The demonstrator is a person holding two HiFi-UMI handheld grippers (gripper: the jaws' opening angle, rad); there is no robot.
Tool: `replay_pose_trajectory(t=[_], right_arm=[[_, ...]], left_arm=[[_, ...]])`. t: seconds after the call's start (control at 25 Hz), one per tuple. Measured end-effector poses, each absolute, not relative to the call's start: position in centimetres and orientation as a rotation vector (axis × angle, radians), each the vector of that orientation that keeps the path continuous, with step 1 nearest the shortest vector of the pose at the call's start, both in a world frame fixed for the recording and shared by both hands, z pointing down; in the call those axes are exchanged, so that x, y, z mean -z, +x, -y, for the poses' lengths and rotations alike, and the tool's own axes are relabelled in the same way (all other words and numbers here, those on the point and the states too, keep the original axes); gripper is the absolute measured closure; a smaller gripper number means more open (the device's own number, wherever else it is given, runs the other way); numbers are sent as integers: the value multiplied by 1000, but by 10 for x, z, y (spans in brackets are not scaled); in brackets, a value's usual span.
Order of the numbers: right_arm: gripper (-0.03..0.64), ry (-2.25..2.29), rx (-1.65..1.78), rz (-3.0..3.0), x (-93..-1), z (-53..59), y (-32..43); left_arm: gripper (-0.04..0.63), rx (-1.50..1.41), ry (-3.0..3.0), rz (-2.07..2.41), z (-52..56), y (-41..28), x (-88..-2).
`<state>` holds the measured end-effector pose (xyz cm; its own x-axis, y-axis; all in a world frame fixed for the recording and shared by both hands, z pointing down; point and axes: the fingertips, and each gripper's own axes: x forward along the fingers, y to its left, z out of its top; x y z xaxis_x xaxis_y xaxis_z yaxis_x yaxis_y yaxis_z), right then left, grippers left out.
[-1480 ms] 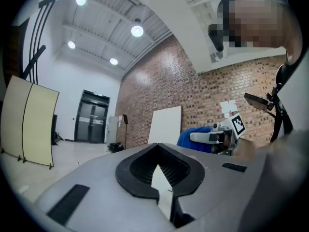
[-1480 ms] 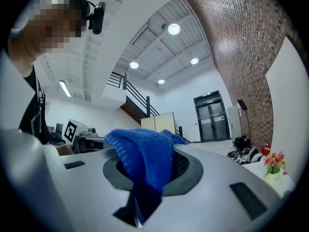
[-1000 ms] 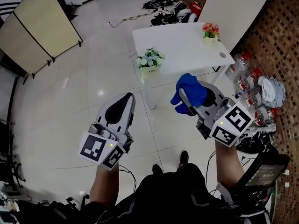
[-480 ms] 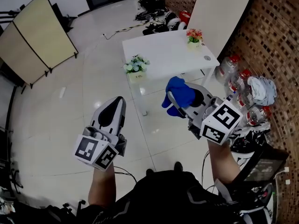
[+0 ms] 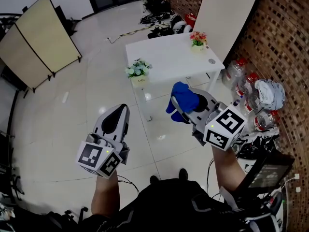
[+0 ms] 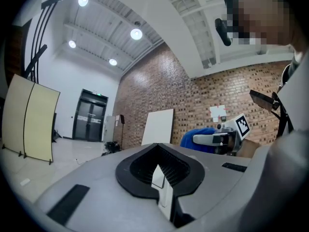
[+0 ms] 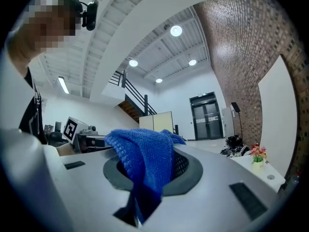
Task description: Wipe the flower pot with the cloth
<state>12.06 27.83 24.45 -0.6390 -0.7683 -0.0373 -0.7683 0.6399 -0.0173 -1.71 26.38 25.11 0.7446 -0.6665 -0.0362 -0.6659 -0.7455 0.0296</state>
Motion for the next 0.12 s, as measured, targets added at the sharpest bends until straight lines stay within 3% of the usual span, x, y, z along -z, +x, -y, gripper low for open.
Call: replay_pose_trajectory(t=[0.12], right_arm=[[535,-1317,9,-2799,-244,-282,123]], left_arm=[[591,43,2911,1126,-267,-18,-254]])
